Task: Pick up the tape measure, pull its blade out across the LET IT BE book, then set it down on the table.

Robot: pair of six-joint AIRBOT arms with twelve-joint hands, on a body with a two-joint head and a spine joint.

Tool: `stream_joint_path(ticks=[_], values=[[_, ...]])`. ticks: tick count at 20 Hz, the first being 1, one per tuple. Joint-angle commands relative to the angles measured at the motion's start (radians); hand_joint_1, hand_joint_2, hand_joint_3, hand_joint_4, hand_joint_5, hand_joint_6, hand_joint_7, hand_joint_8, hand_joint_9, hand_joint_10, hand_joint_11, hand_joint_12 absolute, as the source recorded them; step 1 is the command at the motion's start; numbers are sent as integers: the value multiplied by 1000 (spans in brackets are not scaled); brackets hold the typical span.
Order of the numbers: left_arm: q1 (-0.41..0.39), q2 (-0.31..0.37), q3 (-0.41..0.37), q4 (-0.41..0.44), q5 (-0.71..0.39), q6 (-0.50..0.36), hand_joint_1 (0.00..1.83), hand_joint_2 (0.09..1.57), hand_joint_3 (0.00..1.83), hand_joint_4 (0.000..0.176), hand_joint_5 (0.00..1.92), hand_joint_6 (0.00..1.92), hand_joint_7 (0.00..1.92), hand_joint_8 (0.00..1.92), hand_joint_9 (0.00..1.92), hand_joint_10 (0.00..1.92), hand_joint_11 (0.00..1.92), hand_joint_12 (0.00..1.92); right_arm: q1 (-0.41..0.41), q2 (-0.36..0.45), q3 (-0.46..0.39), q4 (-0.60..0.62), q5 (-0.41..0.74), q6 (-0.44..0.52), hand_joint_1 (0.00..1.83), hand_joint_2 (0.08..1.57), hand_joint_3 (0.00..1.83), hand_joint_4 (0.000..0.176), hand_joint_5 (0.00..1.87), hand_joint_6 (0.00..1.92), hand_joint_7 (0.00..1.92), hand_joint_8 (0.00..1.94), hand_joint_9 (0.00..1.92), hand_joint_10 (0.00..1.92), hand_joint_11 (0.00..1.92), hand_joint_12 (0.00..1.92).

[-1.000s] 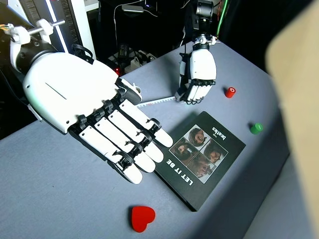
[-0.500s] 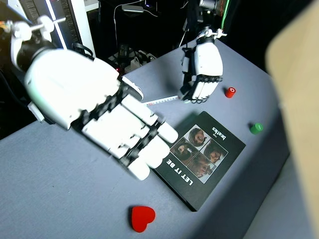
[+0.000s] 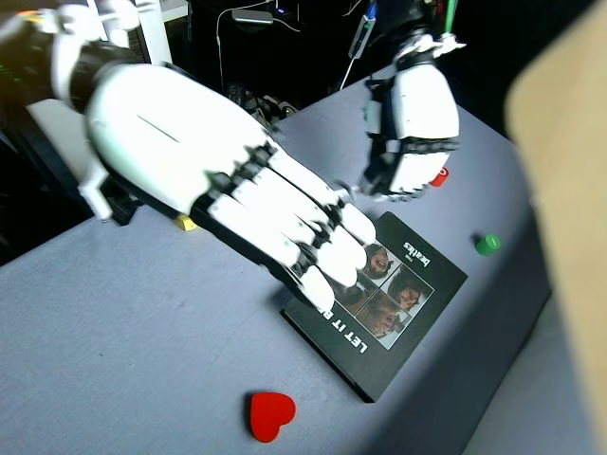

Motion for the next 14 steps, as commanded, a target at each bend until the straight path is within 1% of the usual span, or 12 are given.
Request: stream_joint_path(ticks=[1,2,3,4,5,7,8,9,10,13,14], values=[[-27,-6,9,-33,-57,26,1368,1151,0,0,877,888,853,1208,900,1334,898,1147,28,-13,15,-68,-22,-10,448,1140,0,0,77,8,85,6,85,8,0,413],[-35,-7,13,-74,-55,46,1368,1151,0,0,877,888,853,1208,900,1334,898,1147,46,-39,40,-49,-27,-22,448,1140,0,0,77,8,85,6,85,8,0,413],[-36,-7,14,-108,-60,65,1367,1153,0,0,863,904,842,1217,907,1333,906,1148,57,-55,59,-41,-30,-23,592,1152,0,0,129,3,166,1,177,8,0,609],[-36,-7,14,-135,-69,72,1368,1150,0,0,870,903,847,1206,913,1323,917,1145,69,-73,78,-22,-29,-38,711,1172,1,0,272,9,342,4,348,25,25,826],[-36,-6,13,-183,-75,100,1369,1149,0,0,872,902,848,1204,915,1321,918,1142,90,-96,103,22,-31,-71,761,1185,1,0,376,8,457,6,457,17,48,963],[-46,-7,17,-293,-71,224,1369,1148,0,0,880,903,858,1196,903,1323,898,1135,130,-138,142,101,-31,-102,801,1171,0,0,436,10,518,8,520,19,104,960],[-52,-8,17,-342,-87,259,1369,1148,0,0,882,904,858,1195,900,1324,892,1135,145,-159,153,113,-32,-107,808,1168,0,0,447,10,533,9,535,19,118,960],[-54,-7,17,-365,-92,278,1368,1150,0,0,874,909,854,1203,895,1331,891,1142,151,-168,156,113,-35,-110,819,1164,0,0,455,11,545,11,545,20,123,960],[-63,-4,24,-383,-74,312,1368,1152,0,0,869,909,851,1208,896,1333,903,1149,162,-193,164,113,-44,-121,821,1164,0,0,465,14,556,15,549,21,124,958],[-86,-3,51,-384,-35,329,1368,1152,0,0,867,910,850,1210,896,1335,891,1148,166,-251,191,113,-63,-127,828,1164,0,0,503,10,609,12,584,18,134,945],[-93,-4,59,-384,-20,335,1368,1152,0,0,867,911,850,1210,896,1335,889,1149,164,-264,200,113,-63,-128,833,1168,1,0,513,12,627,17,603,24,169,960]])
